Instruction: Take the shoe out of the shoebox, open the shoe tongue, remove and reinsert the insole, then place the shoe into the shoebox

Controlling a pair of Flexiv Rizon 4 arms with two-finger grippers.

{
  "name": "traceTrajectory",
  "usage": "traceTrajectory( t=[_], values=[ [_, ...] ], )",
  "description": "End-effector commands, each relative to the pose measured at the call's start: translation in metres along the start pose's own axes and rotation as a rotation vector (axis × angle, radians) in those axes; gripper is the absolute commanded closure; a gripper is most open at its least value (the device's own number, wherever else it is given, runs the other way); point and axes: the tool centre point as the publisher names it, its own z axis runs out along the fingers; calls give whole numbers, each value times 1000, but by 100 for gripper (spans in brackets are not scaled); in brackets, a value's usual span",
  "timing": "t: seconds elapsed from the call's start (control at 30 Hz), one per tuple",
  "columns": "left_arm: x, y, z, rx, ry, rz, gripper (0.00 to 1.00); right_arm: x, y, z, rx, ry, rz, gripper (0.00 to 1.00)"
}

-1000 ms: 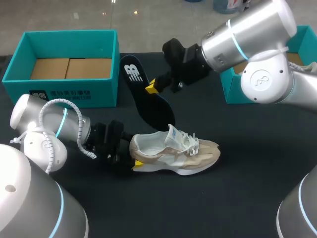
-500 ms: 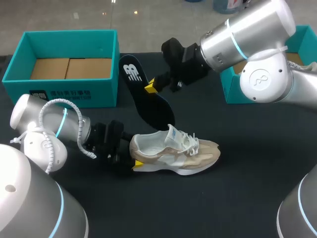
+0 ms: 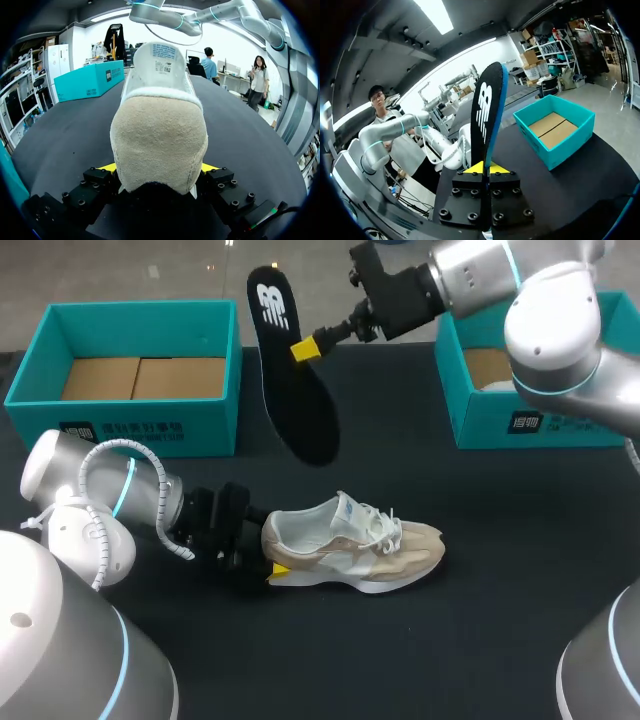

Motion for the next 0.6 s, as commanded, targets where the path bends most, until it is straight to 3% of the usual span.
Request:
traceTrajectory(
  t=[0.03,0.33,0.6],
  values=[
    [0,2,3,-3,-2,0,100,7,17,-20,-16,-8,28,100],
    [0,2,3,-3,-2,0,100,23,38,-54,-66,-80,67,100],
    [0,2,3,-3,-2,0,100,28,42,-59,-80,-96,83,100]
  ],
)
